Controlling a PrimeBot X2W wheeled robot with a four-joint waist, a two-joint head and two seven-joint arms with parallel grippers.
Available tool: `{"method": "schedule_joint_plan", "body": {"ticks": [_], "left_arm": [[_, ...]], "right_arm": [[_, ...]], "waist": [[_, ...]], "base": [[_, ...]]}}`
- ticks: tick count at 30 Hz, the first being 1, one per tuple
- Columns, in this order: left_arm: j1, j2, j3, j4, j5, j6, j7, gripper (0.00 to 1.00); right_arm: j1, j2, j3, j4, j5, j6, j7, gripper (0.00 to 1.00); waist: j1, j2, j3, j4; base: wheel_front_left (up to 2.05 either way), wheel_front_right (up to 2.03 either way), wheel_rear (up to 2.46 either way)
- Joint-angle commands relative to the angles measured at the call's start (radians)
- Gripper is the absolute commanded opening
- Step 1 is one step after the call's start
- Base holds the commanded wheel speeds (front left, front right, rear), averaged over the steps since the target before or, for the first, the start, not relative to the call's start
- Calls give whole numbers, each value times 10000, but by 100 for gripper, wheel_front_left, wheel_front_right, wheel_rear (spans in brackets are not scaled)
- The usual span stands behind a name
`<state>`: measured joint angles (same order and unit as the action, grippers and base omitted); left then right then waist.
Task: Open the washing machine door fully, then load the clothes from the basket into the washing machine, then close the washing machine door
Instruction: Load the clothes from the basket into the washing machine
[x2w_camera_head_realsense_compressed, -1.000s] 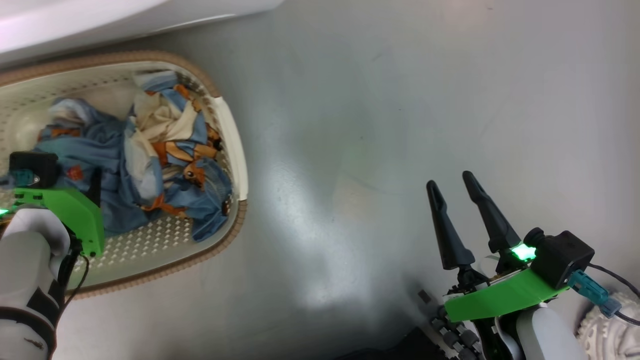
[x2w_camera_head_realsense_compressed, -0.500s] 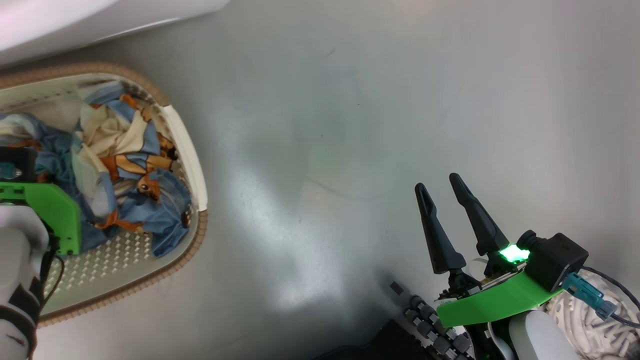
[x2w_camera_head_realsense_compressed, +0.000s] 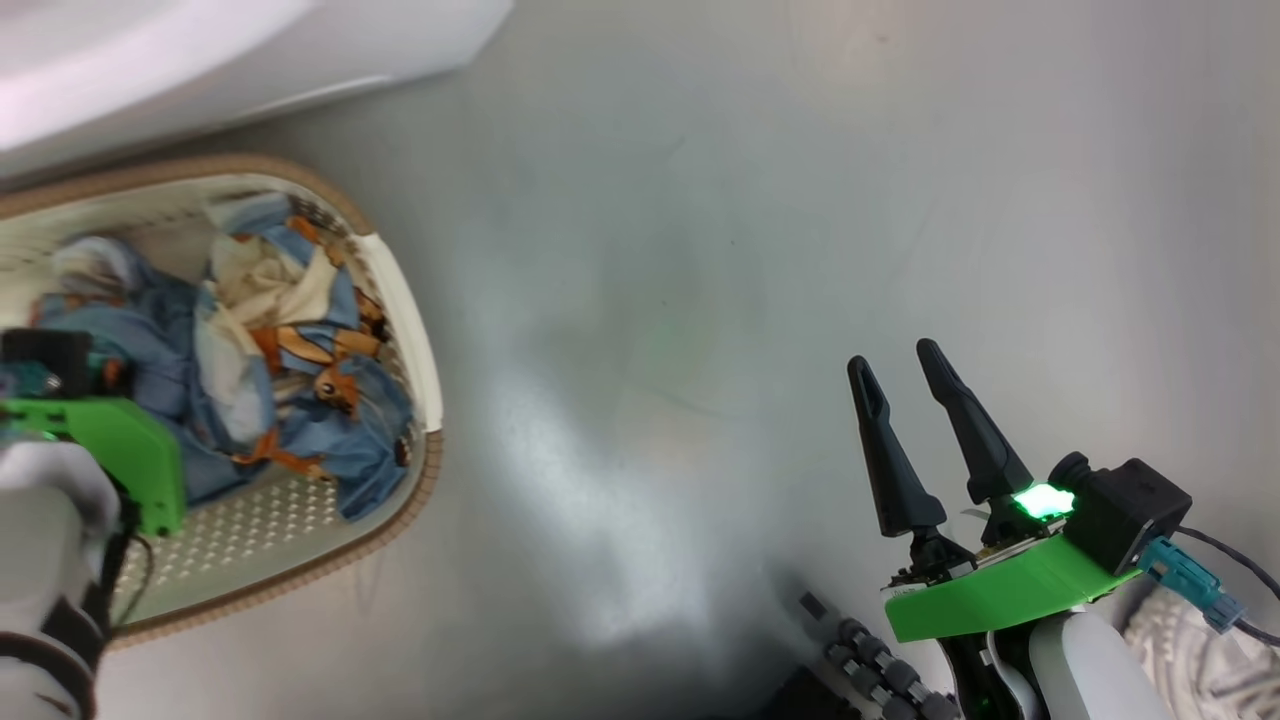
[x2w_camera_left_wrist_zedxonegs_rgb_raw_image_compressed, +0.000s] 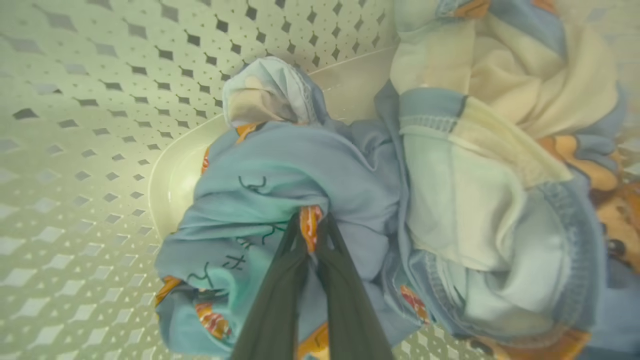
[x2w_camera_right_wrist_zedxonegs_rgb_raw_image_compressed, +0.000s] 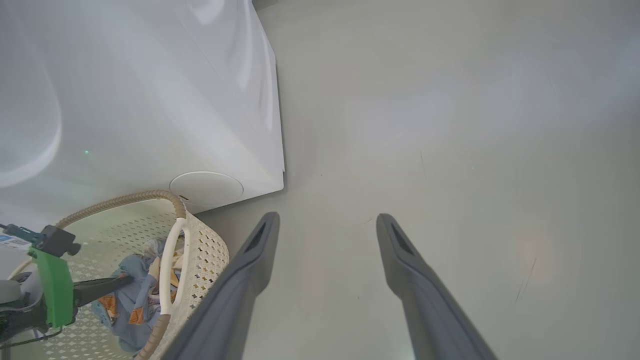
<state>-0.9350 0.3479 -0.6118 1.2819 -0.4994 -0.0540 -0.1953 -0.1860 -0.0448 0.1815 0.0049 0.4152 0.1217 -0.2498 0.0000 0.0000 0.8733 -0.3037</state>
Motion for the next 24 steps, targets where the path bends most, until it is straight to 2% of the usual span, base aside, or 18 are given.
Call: {"method": "schedule_joint_plan", "body": {"ticks": [1, 6, 11, 24], "left_arm": [[474, 197, 135, 12, -64, -79, -191, 0], [818, -100, 206, -165, -283, -349, -516, 0], [1102, -311, 285, -649, -343, -416, -647, 0], [2450, -530, 1251, -2949, -172, -236, -663, 0]], "right_arm": [[179, -54, 147, -68, -80, 90, -120, 100], [17, -54, -6, 112, -226, 90, -120, 100], [-30, -54, -197, 230, -370, 90, -120, 100], [-64, -54, -473, 524, -844, 90, -120, 100]], "waist": [[0, 0, -443, 366], [0, 0, -1043, 704], [0, 0, -1529, 1027], [0, 0, -2691, 1954]], "base": [[0, 0, 0], [0, 0, 0], [0, 0, 0], [0, 0, 0]]}}
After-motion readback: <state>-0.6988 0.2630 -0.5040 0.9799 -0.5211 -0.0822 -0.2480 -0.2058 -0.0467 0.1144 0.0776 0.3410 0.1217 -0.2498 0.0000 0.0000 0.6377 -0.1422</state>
